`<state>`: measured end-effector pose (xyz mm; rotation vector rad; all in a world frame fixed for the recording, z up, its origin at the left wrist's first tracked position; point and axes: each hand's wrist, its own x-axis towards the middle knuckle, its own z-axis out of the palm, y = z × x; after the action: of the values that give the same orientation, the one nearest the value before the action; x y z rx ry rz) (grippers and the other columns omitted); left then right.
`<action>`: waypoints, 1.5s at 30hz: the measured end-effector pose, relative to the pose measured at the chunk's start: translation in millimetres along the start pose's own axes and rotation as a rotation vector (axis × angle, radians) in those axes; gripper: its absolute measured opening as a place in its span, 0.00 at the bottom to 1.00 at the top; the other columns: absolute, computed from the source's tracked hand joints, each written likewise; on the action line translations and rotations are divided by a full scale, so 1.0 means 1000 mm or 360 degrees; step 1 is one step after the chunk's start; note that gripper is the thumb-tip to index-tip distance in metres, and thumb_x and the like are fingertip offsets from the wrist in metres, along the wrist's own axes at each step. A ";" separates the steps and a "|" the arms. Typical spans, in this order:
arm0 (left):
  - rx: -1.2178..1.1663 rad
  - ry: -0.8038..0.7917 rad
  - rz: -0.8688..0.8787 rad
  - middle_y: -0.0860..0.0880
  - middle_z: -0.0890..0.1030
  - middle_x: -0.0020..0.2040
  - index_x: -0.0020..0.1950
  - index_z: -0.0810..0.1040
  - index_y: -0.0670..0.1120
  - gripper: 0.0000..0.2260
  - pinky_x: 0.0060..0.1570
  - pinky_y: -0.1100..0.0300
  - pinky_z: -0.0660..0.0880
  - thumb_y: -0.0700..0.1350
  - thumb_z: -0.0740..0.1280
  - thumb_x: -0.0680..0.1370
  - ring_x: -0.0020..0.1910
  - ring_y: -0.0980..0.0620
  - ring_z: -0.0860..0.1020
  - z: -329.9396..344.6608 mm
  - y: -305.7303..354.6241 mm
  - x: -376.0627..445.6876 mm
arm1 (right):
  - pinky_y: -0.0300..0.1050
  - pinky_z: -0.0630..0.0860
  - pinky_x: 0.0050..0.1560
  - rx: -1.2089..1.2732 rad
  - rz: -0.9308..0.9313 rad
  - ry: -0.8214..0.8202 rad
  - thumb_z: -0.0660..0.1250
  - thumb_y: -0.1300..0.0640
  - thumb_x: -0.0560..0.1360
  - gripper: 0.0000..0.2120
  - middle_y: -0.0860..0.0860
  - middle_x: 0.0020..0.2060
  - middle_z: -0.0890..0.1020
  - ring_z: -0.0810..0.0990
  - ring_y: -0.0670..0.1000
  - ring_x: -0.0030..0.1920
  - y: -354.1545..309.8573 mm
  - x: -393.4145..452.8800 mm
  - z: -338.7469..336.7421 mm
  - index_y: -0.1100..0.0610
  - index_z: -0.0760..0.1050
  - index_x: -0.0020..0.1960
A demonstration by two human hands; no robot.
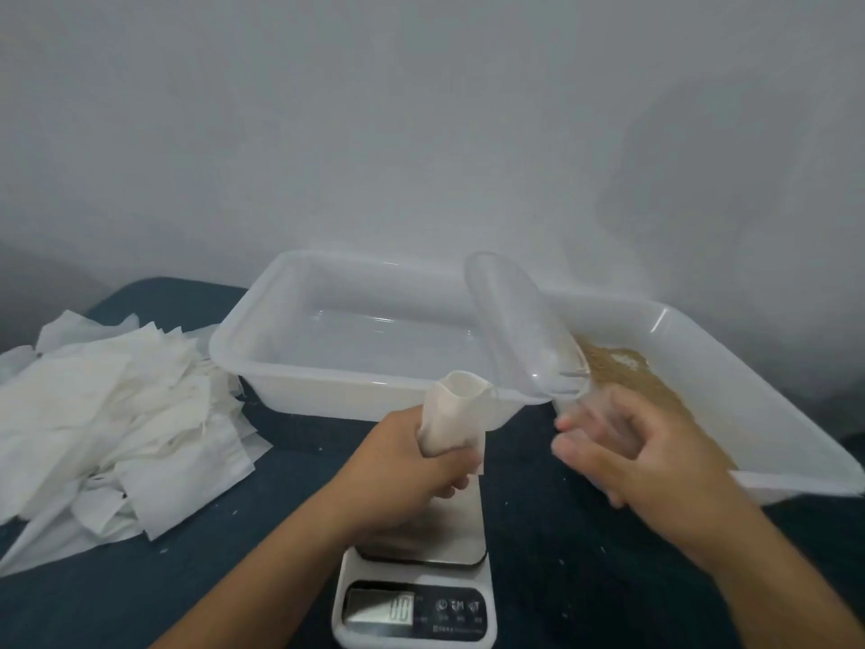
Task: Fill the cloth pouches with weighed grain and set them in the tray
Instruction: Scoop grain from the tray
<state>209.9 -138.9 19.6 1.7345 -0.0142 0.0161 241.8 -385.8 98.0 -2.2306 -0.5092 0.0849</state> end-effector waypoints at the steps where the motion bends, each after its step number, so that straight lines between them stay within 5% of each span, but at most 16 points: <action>1: 0.0000 -0.0031 0.0011 0.52 0.87 0.43 0.47 0.83 0.57 0.04 0.40 0.63 0.80 0.51 0.75 0.74 0.42 0.53 0.86 -0.002 0.000 -0.002 | 0.35 0.75 0.29 0.0163 0.0013 -0.0087 0.77 0.40 0.67 0.27 0.35 0.47 0.86 0.82 0.35 0.37 0.001 0.006 0.020 0.59 0.77 0.54; 4: 0.0117 -0.0102 0.0053 0.50 0.87 0.43 0.48 0.84 0.53 0.06 0.41 0.59 0.82 0.52 0.74 0.73 0.42 0.52 0.86 -0.009 -0.002 -0.007 | 0.38 0.75 0.31 0.0415 -0.0050 -0.0097 0.79 0.48 0.71 0.23 0.48 0.48 0.86 0.82 0.44 0.39 0.002 0.023 0.066 0.62 0.72 0.51; 7: 0.0218 -0.0177 0.0081 0.51 0.86 0.41 0.47 0.84 0.54 0.07 0.44 0.56 0.82 0.53 0.74 0.71 0.41 0.54 0.85 -0.015 -0.004 -0.011 | 0.59 0.78 0.37 0.0511 -0.0173 0.0131 0.78 0.44 0.68 0.25 0.65 0.41 0.77 0.77 0.64 0.38 -0.006 0.033 0.089 0.62 0.72 0.47; 9: 0.0259 -0.0222 0.0117 0.51 0.85 0.43 0.50 0.84 0.56 0.10 0.46 0.55 0.80 0.56 0.74 0.71 0.42 0.56 0.83 -0.023 -0.006 -0.014 | 0.67 0.76 0.41 0.0557 -0.0243 0.0179 0.77 0.42 0.68 0.28 0.67 0.40 0.75 0.75 0.67 0.40 -0.007 0.034 0.096 0.65 0.70 0.46; 12: 0.0157 -0.0262 0.0229 0.52 0.86 0.54 0.59 0.83 0.58 0.14 0.55 0.57 0.80 0.61 0.73 0.75 0.54 0.53 0.84 -0.035 -0.009 -0.019 | 0.65 0.75 0.40 0.0603 -0.0278 0.0201 0.77 0.42 0.67 0.28 0.66 0.39 0.74 0.74 0.68 0.39 -0.004 0.032 0.102 0.65 0.70 0.45; 17: 0.0135 -0.0051 0.0375 0.51 0.87 0.51 0.54 0.86 0.54 0.09 0.51 0.62 0.79 0.55 0.71 0.79 0.51 0.53 0.85 -0.050 -0.013 -0.019 | 0.70 0.78 0.47 0.0723 -0.0264 0.0173 0.77 0.43 0.66 0.30 0.70 0.46 0.79 0.78 0.72 0.48 -0.002 0.028 0.107 0.68 0.73 0.51; 21: 0.0237 0.0015 0.0329 0.50 0.85 0.41 0.47 0.85 0.52 0.10 0.42 0.57 0.81 0.58 0.71 0.77 0.40 0.52 0.84 -0.053 -0.022 -0.019 | 0.65 0.80 0.44 0.0635 -0.0237 0.0141 0.77 0.40 0.66 0.27 0.63 0.46 0.82 0.82 0.66 0.47 0.006 0.026 0.105 0.60 0.76 0.52; 24: 0.0541 0.0064 0.0203 0.53 0.85 0.42 0.47 0.84 0.52 0.08 0.48 0.49 0.83 0.55 0.72 0.78 0.42 0.53 0.85 -0.050 -0.031 -0.017 | 0.50 0.82 0.41 0.0416 -0.0190 0.0060 0.78 0.43 0.69 0.18 0.50 0.36 0.81 0.80 0.49 0.37 0.020 0.030 0.107 0.53 0.73 0.44; 27: 0.0896 0.0150 0.0225 0.60 0.83 0.45 0.50 0.82 0.57 0.04 0.48 0.60 0.79 0.55 0.72 0.77 0.47 0.60 0.81 -0.052 -0.034 -0.016 | 0.34 0.74 0.37 0.0253 -0.0173 0.0087 0.79 0.43 0.69 0.20 0.39 0.33 0.79 0.77 0.39 0.34 0.027 0.032 0.108 0.46 0.67 0.36; 30: 0.0878 0.0266 0.0239 0.63 0.82 0.46 0.50 0.82 0.60 0.05 0.44 0.73 0.72 0.57 0.71 0.76 0.48 0.63 0.79 -0.058 -0.033 -0.017 | 0.50 0.83 0.49 0.0265 -0.0145 0.0201 0.77 0.35 0.66 0.22 0.45 0.49 0.86 0.84 0.48 0.47 0.028 0.033 0.104 0.49 0.69 0.40; 32: 0.0805 0.0380 0.0170 0.65 0.83 0.46 0.50 0.83 0.60 0.07 0.43 0.74 0.72 0.59 0.70 0.76 0.46 0.64 0.80 -0.062 -0.032 -0.017 | 0.62 0.83 0.45 0.0299 -0.0128 0.0330 0.74 0.32 0.66 0.26 0.49 0.50 0.85 0.83 0.50 0.44 0.025 0.032 0.101 0.53 0.75 0.48; 35: 0.0767 0.0621 0.0012 0.63 0.84 0.40 0.47 0.85 0.56 0.09 0.41 0.67 0.73 0.59 0.69 0.78 0.41 0.65 0.80 -0.071 -0.034 -0.014 | 0.48 0.82 0.37 0.0417 -0.0171 0.0570 0.73 0.34 0.69 0.27 0.33 0.41 0.83 0.81 0.40 0.37 0.023 0.030 0.099 0.55 0.79 0.55; 38: 0.0743 0.0847 -0.0117 0.61 0.81 0.33 0.42 0.84 0.52 0.12 0.38 0.62 0.71 0.58 0.68 0.80 0.34 0.62 0.78 -0.082 -0.038 -0.012 | 0.35 0.76 0.31 0.0507 -0.0256 0.0730 0.73 0.38 0.74 0.15 0.42 0.39 0.82 0.79 0.42 0.31 0.021 0.029 0.099 0.46 0.80 0.53; 41: 0.0672 0.0967 -0.0169 0.59 0.80 0.30 0.42 0.83 0.52 0.10 0.35 0.61 0.70 0.55 0.70 0.80 0.28 0.63 0.76 -0.092 -0.040 -0.010 | 0.32 0.74 0.29 0.0612 -0.0290 0.0816 0.74 0.41 0.75 0.05 0.46 0.43 0.84 0.78 0.43 0.29 0.021 0.030 0.098 0.39 0.78 0.47; 45: 0.0583 0.1035 -0.0165 0.62 0.78 0.28 0.42 0.83 0.52 0.08 0.27 0.65 0.69 0.53 0.71 0.79 0.26 0.65 0.75 -0.098 -0.043 -0.008 | 0.36 0.75 0.31 0.0598 -0.0262 0.0872 0.73 0.41 0.75 0.08 0.42 0.37 0.82 0.77 0.44 0.26 0.024 0.034 0.097 0.40 0.76 0.43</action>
<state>202.2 -35.2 -7.3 2.0184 0.5874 0.5329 259.1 -316.2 20.2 -1.7368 -0.3349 -0.4677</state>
